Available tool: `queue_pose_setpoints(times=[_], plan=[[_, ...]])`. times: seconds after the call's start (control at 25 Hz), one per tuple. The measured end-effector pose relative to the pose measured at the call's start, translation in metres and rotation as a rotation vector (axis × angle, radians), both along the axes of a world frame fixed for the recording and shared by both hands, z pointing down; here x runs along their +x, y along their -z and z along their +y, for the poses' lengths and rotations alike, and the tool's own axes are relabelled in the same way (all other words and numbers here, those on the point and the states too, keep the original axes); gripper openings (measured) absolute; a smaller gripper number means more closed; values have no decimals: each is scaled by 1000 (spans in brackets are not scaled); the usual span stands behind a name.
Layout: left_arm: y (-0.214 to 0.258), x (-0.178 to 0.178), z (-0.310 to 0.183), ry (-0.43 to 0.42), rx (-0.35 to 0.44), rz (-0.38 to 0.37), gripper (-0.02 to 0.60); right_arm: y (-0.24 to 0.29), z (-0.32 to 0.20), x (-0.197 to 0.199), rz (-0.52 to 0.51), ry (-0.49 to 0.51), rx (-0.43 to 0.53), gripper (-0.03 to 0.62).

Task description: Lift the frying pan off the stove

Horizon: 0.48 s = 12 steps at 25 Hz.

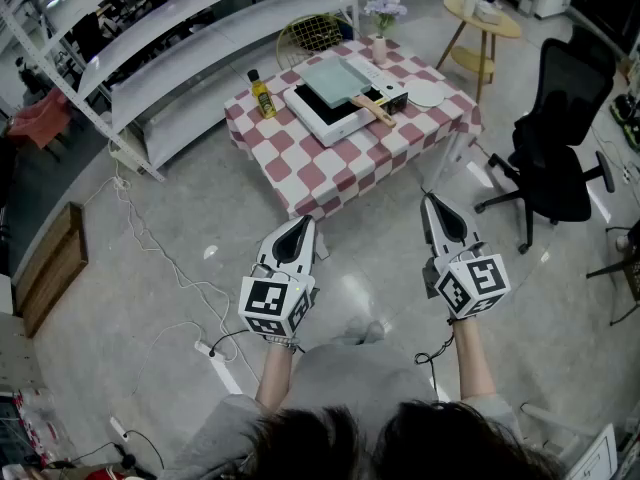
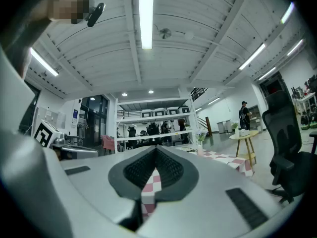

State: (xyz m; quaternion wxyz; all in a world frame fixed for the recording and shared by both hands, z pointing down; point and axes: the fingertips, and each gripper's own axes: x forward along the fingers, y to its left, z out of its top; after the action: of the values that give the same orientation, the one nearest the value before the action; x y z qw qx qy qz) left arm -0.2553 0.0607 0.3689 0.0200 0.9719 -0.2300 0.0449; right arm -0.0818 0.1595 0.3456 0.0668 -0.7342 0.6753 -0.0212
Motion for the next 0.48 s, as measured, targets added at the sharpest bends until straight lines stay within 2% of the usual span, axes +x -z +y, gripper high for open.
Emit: queue_pose_setpoints(times=[0.48], plan=[[4,14,8,-2,0,-6,26,0,6,12,-11,7,-5,21]])
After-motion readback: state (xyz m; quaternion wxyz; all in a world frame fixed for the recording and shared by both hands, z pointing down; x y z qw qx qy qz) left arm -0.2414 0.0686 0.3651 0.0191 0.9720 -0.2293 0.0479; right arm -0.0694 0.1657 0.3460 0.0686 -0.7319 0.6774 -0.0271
